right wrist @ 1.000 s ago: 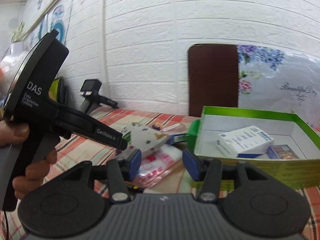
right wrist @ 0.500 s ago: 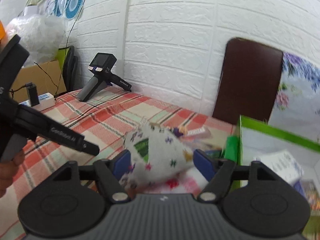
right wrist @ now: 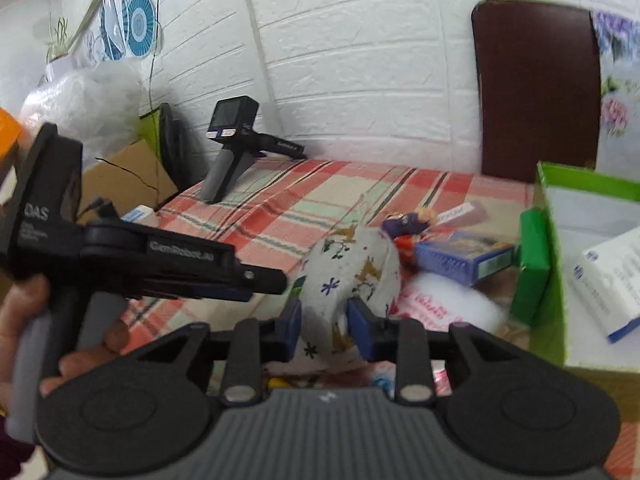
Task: Organize objects
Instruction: 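Grasp the floral drawstring cloth bag by its top with the left gripper, then lower the cloth bag into the green box and open the left gripper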
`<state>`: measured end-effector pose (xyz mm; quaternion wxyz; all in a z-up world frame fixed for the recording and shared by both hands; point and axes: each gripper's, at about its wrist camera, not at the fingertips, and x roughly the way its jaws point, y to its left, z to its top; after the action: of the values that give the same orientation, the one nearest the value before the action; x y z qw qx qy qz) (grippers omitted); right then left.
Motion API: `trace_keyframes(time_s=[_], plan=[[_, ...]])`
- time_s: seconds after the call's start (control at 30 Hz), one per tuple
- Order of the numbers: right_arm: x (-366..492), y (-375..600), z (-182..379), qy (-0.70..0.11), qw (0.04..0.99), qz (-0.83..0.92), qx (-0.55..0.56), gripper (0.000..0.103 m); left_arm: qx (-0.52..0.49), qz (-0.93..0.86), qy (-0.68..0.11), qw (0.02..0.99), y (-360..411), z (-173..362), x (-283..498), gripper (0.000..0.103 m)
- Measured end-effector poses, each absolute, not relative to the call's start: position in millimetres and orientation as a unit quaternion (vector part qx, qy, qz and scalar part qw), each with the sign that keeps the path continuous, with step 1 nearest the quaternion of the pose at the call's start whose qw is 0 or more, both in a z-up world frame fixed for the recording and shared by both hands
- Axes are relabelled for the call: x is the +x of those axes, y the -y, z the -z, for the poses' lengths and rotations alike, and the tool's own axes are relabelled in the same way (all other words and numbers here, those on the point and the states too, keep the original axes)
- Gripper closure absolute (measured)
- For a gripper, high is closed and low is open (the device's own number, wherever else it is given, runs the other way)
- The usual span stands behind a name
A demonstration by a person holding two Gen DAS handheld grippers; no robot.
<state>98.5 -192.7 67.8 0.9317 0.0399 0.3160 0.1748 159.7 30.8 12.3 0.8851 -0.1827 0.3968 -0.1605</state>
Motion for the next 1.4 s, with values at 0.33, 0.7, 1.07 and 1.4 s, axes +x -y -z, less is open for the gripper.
trace_keyframes(time_s=[0.33, 0.7, 1.07, 1.4], plan=[[107.4, 173.0, -51.3, -0.309, 0.938, -0.157, -0.01, 0.054, -0.203, 0.233, -0.385, 0.87, -26.3, 8.0, 160.8, 0.025], [112.6, 183.8, -50.9, -0.32, 0.936, -0.147, 0.011, 0.066, -0.274, 0.249, -0.408, 0.835, -21.4, 14.7, 167.7, 0.054], [47.6, 193.6, -109.2, -0.145, 0.982, -0.114, -0.044, 0.08, -0.208, 0.307, -0.283, 0.885, 12.5, -80.4, 120.4, 0.072], [33.0, 317.0, -91.9, -0.151, 0.988, 0.013, 0.031, 0.079, -0.112, 0.386, -0.33, 0.854, 163.6, -70.3, 147.0, 0.072]])
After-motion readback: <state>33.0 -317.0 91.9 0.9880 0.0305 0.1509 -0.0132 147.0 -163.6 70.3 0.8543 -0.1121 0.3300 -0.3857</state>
